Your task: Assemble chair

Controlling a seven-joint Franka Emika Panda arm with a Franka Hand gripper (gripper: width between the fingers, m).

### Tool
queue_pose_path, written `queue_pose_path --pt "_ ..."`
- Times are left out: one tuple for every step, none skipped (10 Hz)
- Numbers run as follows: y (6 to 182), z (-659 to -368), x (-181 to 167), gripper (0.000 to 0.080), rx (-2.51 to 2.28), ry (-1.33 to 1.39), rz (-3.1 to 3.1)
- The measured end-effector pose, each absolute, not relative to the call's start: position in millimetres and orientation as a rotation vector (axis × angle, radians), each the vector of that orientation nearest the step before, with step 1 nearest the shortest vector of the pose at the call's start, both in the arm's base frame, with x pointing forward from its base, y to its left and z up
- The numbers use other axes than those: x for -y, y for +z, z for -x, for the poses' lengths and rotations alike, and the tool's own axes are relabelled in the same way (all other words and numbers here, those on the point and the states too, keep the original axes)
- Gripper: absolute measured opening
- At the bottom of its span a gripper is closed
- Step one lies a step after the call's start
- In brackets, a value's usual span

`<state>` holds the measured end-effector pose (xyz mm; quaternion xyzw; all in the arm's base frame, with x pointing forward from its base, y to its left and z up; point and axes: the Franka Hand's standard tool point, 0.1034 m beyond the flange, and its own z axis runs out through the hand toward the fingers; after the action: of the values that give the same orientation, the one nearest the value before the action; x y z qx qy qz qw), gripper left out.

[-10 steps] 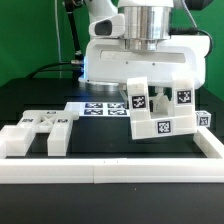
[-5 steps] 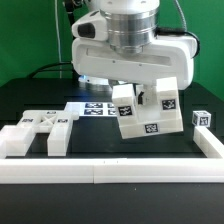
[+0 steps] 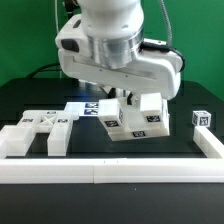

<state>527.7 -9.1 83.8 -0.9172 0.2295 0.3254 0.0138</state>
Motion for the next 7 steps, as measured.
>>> queue_pose_path --pt "83.5 -526 10 0.0281 -0.706 1.081 2.835" --pt "82.9 -521 13 0.0279 -0.697 1.173 2.799" --pt "81.3 -518 15 0.0272 -0.687 1.233 2.773" --pt "81.8 -511 15 0.0272 -0.679 1.336 2.727" --pt "79.8 -509 17 0.0259 -0.674 1.408 2.692" --pt "78.1 -511 20 0.0259 -0.676 1.411 2.689" --pt "76.7 -514 21 0.0245 -0.679 1.388 2.702"
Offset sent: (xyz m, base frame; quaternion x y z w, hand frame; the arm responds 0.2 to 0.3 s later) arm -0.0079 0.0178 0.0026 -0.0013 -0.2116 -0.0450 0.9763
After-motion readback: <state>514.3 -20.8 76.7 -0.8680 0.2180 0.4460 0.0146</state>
